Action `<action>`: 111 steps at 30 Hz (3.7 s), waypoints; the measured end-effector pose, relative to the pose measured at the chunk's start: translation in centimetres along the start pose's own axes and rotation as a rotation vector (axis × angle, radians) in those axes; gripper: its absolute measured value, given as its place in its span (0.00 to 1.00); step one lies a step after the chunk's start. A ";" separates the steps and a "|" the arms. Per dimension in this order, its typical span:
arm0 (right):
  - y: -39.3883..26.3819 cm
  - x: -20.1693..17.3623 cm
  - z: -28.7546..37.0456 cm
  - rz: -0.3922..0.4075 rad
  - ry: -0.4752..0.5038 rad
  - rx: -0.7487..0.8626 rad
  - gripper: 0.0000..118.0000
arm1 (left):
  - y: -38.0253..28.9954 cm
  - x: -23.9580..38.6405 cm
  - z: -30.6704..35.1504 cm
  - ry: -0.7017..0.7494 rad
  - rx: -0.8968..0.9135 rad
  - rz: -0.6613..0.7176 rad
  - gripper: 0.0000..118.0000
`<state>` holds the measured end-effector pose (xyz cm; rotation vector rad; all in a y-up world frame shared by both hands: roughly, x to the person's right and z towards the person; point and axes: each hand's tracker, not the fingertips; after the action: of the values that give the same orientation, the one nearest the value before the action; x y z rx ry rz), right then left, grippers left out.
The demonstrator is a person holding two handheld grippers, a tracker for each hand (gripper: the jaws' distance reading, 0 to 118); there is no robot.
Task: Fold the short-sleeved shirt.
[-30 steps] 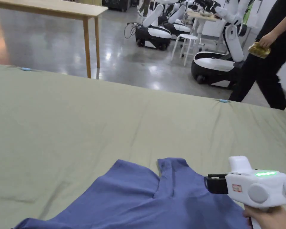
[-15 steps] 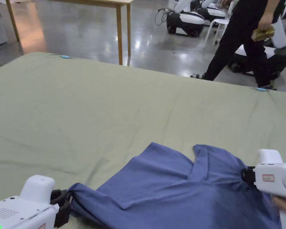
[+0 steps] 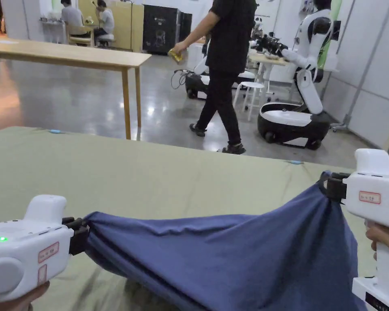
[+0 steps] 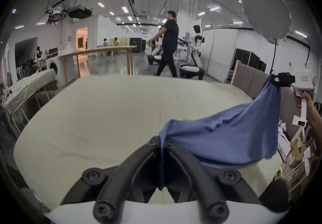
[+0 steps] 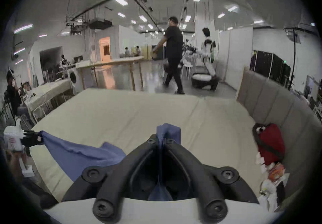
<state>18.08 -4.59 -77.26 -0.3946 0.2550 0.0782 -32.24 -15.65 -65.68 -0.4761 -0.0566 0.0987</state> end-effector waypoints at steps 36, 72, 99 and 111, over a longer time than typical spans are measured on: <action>15.3 5.5 -4.2 -0.096 -0.117 0.288 0.03 | 22.8 1.0 -7.4 0.231 0.354 -0.068 0.00; -24.5 -2.5 18.6 -0.119 -0.037 0.220 0.97 | -17.2 5.4 15.4 0.127 0.133 -0.132 1.00; -31.1 -1.8 16.0 -0.102 -0.155 -0.111 0.01 | -22.2 0.2 7.0 0.204 -0.237 -0.148 0.94; -32.1 0.0 15.3 -0.157 -0.156 -0.190 0.01 | -21.0 -1.1 5.0 0.121 -0.315 -0.149 0.01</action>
<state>25.61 -28.17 -51.78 -0.5935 0.0622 -0.0210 -31.97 -32.09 -51.63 -0.7892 0.0115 -0.0874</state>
